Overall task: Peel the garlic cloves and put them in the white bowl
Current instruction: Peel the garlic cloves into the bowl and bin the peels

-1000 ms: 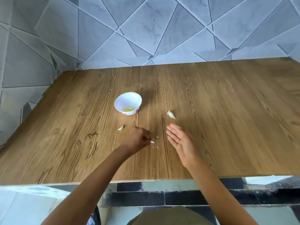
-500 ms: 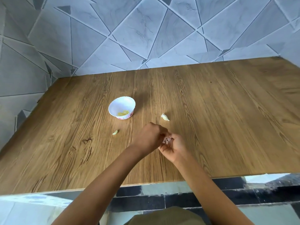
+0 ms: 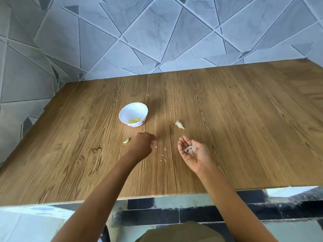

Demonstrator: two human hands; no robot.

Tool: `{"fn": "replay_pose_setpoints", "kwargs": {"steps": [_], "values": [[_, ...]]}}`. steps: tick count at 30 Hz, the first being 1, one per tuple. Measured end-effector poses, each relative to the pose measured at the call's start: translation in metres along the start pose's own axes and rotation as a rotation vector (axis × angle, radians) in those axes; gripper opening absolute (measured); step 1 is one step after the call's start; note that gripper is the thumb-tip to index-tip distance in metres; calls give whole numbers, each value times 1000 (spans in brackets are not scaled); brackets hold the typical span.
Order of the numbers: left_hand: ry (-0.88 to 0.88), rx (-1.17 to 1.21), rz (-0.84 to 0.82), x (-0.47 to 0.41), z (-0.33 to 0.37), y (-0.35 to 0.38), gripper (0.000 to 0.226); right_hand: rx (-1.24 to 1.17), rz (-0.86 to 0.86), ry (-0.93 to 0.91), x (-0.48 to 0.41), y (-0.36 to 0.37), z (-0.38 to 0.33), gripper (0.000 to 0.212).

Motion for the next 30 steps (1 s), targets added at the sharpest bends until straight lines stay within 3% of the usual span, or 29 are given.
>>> {"fn": "replay_pose_setpoints", "kwargs": {"steps": [4,10,18,21,30], "values": [[33,-18,5,5,8,15,34,7,-8,16,0,-2,2,27],[281,-47,3,19,31,21,48,23,1,13,1,-3,3,25],[414,-53,-47,31,25,17,34,23,-1,36,0,-9,4,26],[376,-46,-19,35,27,18,19,26,-9,42,-1,-10,5,26],[237,-158,-37,31,34,26,15,45,12,44,-3,-8,10,26]]}}
Point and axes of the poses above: each hand's wrist, its own x-axis away from the middle knuckle, its own y-axis out of the palm, z = x × y, the point moved 4 cm from there along -x, towards the middle knuckle, and after that the axes turned 12 degrees about -x, right-handed, at the moved point
